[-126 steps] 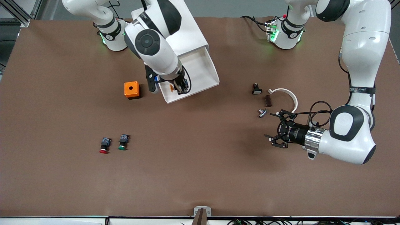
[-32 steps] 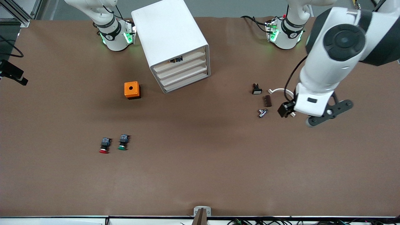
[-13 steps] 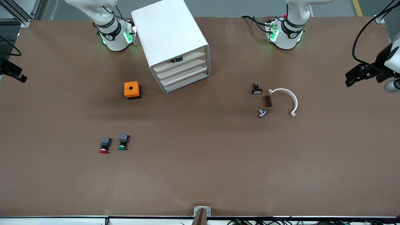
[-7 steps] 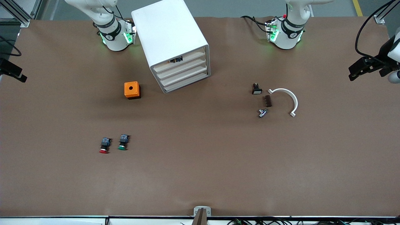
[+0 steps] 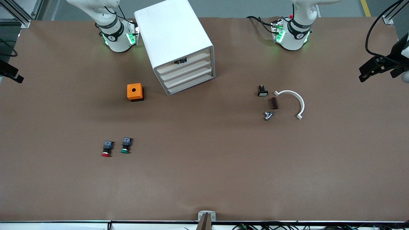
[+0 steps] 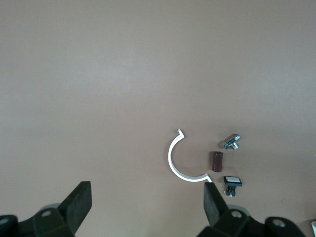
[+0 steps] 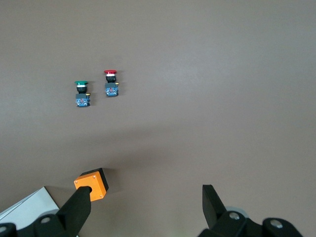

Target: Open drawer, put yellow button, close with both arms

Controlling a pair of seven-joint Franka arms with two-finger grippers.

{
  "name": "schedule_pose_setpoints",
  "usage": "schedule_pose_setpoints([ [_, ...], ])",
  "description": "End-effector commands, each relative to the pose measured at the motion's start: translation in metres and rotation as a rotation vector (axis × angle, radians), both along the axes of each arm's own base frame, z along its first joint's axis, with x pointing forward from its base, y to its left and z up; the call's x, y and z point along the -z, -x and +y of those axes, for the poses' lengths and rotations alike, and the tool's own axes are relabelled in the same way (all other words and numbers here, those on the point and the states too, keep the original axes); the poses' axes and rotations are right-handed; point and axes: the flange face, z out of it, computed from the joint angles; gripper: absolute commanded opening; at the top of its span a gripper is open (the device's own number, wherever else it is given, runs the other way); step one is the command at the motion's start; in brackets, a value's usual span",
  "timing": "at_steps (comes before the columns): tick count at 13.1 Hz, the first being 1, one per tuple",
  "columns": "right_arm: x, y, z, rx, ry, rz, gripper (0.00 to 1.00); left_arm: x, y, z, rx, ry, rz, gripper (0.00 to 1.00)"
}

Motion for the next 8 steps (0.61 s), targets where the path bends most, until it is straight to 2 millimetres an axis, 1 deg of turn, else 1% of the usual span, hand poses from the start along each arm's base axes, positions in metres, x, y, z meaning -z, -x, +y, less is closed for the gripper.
schedule_pose_setpoints([
  [1, -0.016, 0.015, -0.002, -0.004, 0.013, -0.013, 1.00, -0.010, 0.007, 0.000, 0.025, 0.020, -0.011, 1.00],
  [2, -0.017, 0.016, 0.000, -0.006, 0.017, -0.015, 1.00, -0.007, 0.011, -0.005, 0.022, 0.040, 0.022, 1.00],
  [3, -0.018, 0.015, 0.001, -0.011, 0.019, -0.016, 1.00, -0.007, 0.012, -0.006, 0.021, 0.058, 0.027, 1.00],
  [5, -0.020, 0.012, 0.010, -0.056, 0.026, -0.025, 1.00, -0.006, 0.013, -0.007, 0.024, 0.059, 0.034, 1.00],
  [6, -0.020, 0.011, 0.017, -0.073, 0.031, -0.027, 1.00, -0.006, 0.016, -0.013, 0.022, 0.059, 0.038, 1.00],
  [8, -0.019, 0.009, 0.022, -0.082, 0.035, -0.025, 1.00, -0.006, 0.019, -0.030, 0.040, 0.055, 0.038, 1.00],
])
